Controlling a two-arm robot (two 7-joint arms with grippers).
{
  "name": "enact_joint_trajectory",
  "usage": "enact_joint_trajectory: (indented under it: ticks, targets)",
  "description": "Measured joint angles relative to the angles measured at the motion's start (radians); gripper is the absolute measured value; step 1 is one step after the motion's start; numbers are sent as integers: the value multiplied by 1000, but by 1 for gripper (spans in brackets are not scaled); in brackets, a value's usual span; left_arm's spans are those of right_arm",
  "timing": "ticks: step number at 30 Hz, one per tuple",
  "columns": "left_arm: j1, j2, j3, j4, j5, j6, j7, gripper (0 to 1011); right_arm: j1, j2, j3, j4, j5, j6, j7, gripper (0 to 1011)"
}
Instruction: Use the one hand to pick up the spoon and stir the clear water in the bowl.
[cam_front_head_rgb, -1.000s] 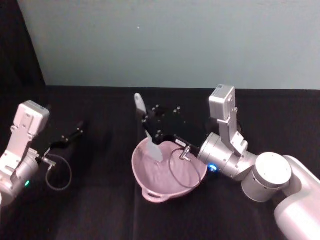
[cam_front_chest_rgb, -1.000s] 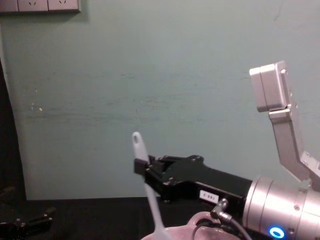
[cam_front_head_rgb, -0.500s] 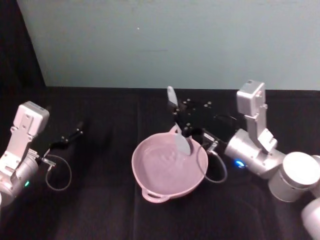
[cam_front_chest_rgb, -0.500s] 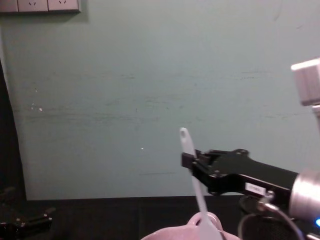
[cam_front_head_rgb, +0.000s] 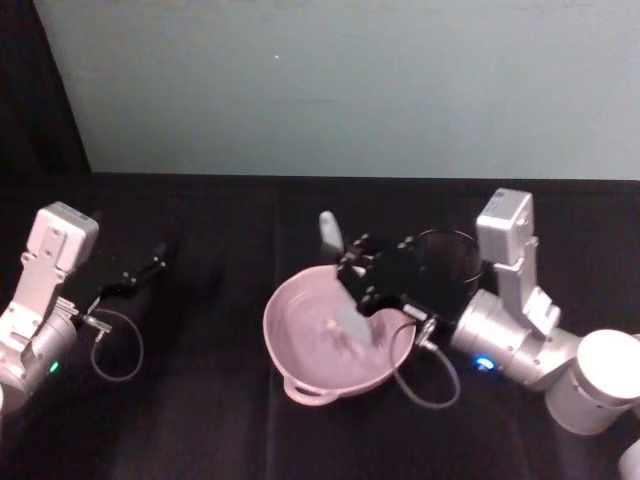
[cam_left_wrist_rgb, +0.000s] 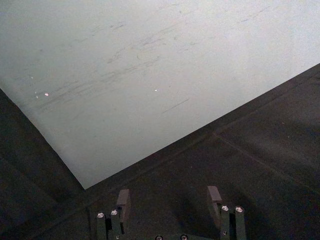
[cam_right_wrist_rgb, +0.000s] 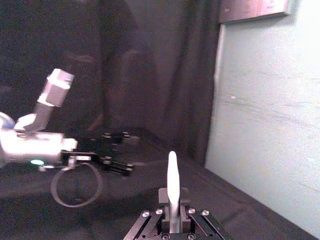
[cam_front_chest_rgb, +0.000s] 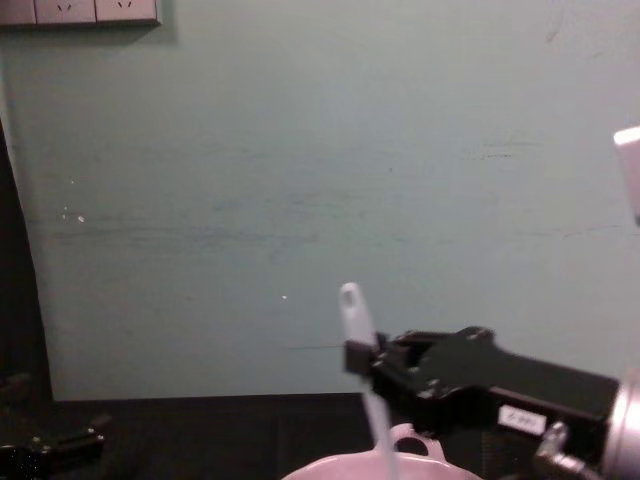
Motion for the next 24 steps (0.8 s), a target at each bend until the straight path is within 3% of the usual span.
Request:
enact_joint_trajectory:
  ticks: [6,14,24]
  targets:
    - [0,0,0,0,0,0,0,1005,13,-27,-43,11,8,0,27,118]
    - [0,0,0,0,0,0,0,1005,89,-87,-100,89,5,-16,58,118]
    - [0,0,0,0,0,0,0,1005,180,-149,-106,239,-7,-90,61,118]
